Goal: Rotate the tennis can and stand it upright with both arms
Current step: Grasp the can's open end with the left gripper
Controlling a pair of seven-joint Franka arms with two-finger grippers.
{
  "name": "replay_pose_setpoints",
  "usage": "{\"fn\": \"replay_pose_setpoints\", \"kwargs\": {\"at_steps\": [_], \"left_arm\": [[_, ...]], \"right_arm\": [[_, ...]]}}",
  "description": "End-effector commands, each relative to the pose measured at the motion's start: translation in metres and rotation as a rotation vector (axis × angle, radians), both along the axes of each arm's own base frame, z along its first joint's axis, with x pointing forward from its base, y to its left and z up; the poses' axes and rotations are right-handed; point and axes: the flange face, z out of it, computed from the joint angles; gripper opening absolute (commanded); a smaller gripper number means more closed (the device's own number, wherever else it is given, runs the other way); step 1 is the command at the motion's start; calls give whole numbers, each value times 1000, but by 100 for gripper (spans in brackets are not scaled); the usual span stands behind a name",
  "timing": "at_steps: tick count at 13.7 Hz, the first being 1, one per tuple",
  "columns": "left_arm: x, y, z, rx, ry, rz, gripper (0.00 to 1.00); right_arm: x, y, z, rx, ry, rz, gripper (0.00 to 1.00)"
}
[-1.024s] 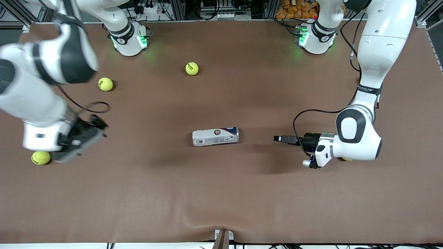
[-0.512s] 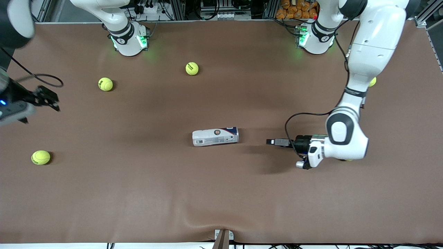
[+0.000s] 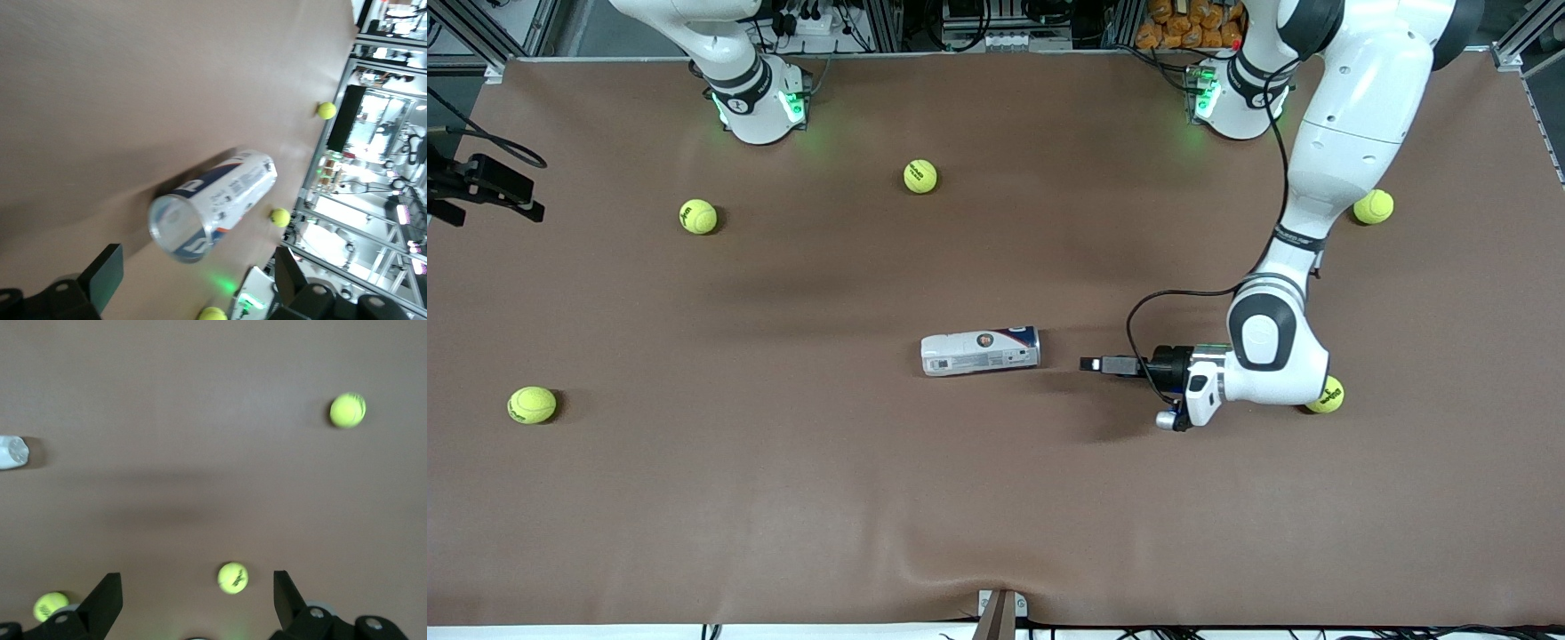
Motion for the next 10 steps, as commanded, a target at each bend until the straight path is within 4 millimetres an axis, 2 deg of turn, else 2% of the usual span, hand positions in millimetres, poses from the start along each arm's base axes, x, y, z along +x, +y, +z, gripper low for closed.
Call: {"fn": "replay_pose_setpoints", "kwargs": {"at_steps": [1,3,4,7,10], "left_arm": [[-15,-29,-6,-67,28,41,100],[-26,-41,-15,-85,62,81,100],[-33,-49,-18,-85,71,80,100],[-39,-49,-24,-78,81,78,100],[-43,-55,-36,-83,57,86,100]], "right_arm": [[-9,6,31,13,10,-81,100],[-9,8,48,3,-25,-65,100],[-9,8,48,2,-25,-62,100],[-9,3,45,14,-15,-84,100],[-2,9,37,14,-8,-60,100]]}}
